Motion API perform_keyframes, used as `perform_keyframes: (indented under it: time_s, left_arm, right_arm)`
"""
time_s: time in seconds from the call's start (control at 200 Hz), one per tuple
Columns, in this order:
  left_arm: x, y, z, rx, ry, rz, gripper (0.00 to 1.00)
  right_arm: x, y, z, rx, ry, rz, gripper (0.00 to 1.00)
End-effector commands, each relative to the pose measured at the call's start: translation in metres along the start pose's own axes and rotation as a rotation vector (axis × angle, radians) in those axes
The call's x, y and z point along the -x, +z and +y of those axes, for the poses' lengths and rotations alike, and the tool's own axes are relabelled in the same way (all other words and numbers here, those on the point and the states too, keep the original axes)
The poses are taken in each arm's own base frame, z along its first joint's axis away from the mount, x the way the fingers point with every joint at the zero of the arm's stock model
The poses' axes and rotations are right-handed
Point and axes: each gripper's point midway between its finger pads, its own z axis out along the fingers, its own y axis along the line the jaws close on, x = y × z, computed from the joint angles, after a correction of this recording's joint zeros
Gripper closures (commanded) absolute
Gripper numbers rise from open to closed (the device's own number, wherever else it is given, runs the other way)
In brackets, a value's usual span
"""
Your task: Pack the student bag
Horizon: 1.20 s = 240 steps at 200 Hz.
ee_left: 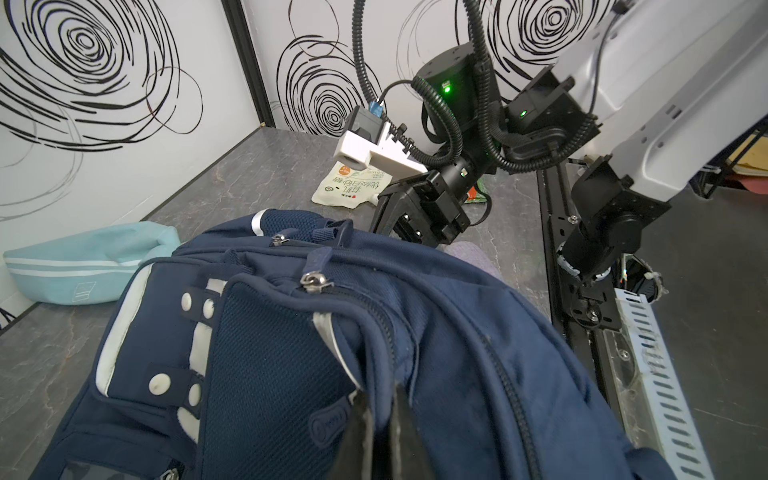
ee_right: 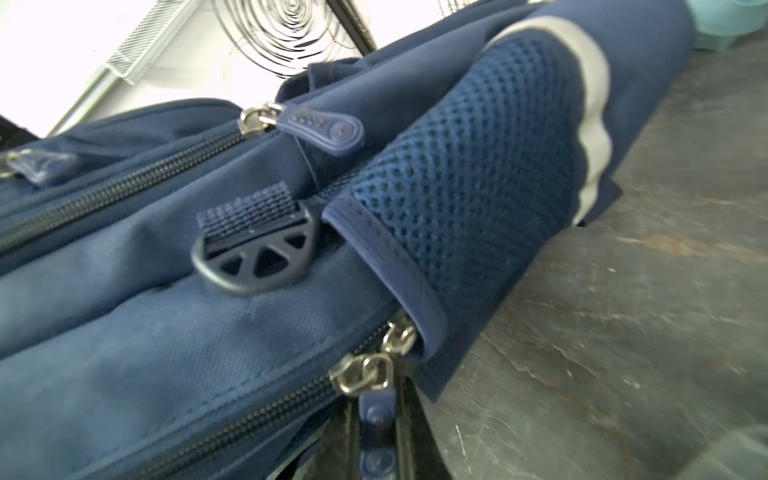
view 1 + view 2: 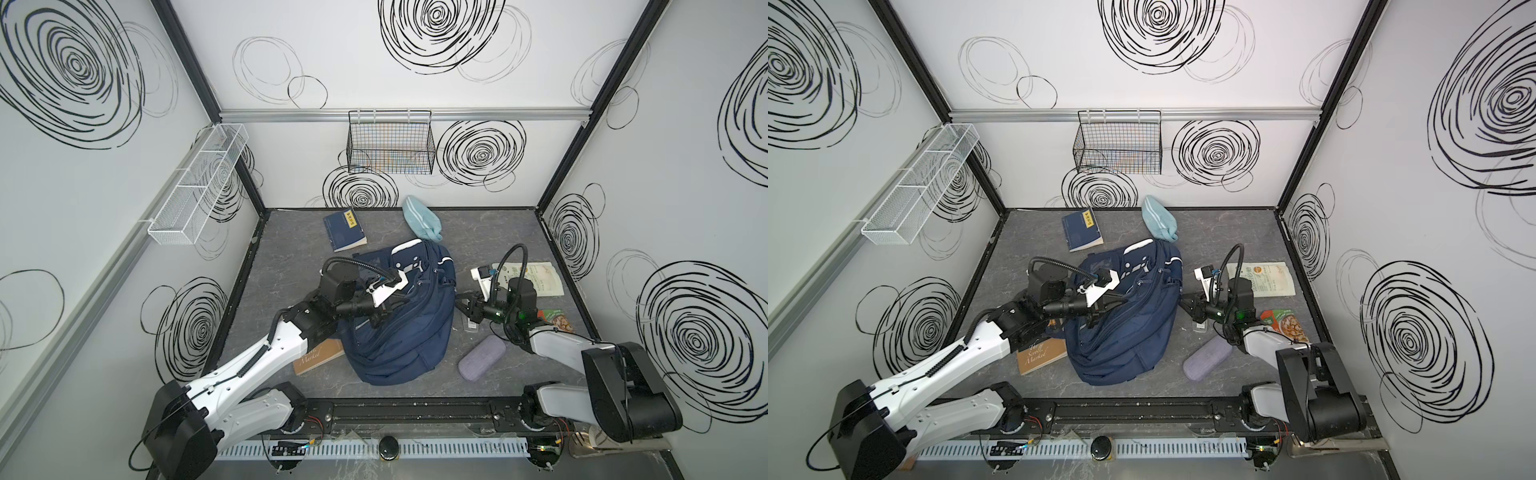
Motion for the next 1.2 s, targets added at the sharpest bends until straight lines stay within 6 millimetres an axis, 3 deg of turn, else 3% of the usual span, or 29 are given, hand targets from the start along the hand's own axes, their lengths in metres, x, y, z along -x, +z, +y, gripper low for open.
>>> perform_keyframes:
  time_s: [0.0,0.19,0.41,0.75,1.196]
  left_arm:
    - [0.054,-0.005,0.025,0.118,0.038,-0.152,1.00]
    - [0.058,0.004,0.050,0.236,-0.103,-0.106,1.00]
    - [0.057,0.015,0.068,0.362,-0.206,-0.051,1.00]
    - [0.027,0.041,0.085,0.520,-0.338,0.089,1.00]
    - [-0.005,0.073,0.088,0.523,-0.478,0.162,1.00]
  right_arm:
    - [0.012,-0.005,-0.003,-0.090,-0.025,-0.015,1.00]
    - [0.023,-0.012,0.009,-0.155,-0.093,-0.035,1.00]
    - [0.023,-0.026,0.009,-0.262,-0.081,-0.040,1.00]
    - [0.022,-0.038,0.039,-0.257,-0.127,-0.047,1.00]
    - [0.014,-0.038,0.082,-0.169,-0.119,-0.011,1.00]
